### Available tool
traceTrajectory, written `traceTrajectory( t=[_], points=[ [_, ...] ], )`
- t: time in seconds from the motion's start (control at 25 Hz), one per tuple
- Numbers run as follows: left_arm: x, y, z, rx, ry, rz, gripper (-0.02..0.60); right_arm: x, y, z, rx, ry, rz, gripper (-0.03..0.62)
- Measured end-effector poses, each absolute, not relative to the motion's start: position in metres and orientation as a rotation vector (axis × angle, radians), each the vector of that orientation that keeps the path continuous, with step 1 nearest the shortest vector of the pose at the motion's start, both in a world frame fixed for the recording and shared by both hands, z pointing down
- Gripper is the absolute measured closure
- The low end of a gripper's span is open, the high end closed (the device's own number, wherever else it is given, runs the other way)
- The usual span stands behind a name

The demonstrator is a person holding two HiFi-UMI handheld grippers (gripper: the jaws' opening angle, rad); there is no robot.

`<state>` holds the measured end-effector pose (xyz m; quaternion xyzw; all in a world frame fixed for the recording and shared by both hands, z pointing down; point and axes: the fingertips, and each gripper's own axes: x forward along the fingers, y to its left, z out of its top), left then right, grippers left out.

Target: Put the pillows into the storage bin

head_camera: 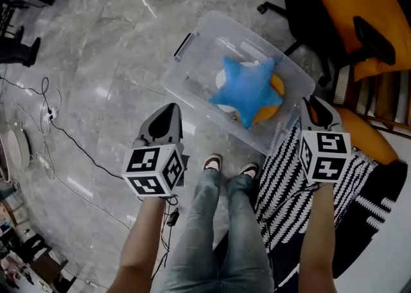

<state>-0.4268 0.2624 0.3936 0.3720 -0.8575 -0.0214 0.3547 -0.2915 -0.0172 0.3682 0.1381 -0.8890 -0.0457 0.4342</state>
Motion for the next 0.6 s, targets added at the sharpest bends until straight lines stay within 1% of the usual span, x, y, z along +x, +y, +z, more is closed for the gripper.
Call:
traceTrajectory(
  t=[0.08,0.12,0.28,0.44,0.6],
  points=[
    [-0.419,0.256,0.364,0.997,-2.212,-0.063,0.571,-0.267,-0.015,0.342,0.406,-2.234,-0.024,0.579],
    [-0.414,0.251,0.349,1.020,-2.208,-0.064,0.571,-0.254,-0.013,0.328,0.434,-2.247,0.028,0.593],
    [-0.412,0.223,0.287,1.157,-2.209,-0.031,0.571,-0.207,-0.009,0.271,0.575,-2.328,0.193,0.593],
    [-0.407,0.194,0.228,1.268,-2.221,0.015,0.571,-0.155,-0.022,0.210,0.745,-2.395,0.239,0.593],
    [-0.391,0.191,0.174,1.317,-2.226,-0.011,0.571,-0.083,-0.036,0.138,1.003,-2.457,0.267,0.593]
  ],
)
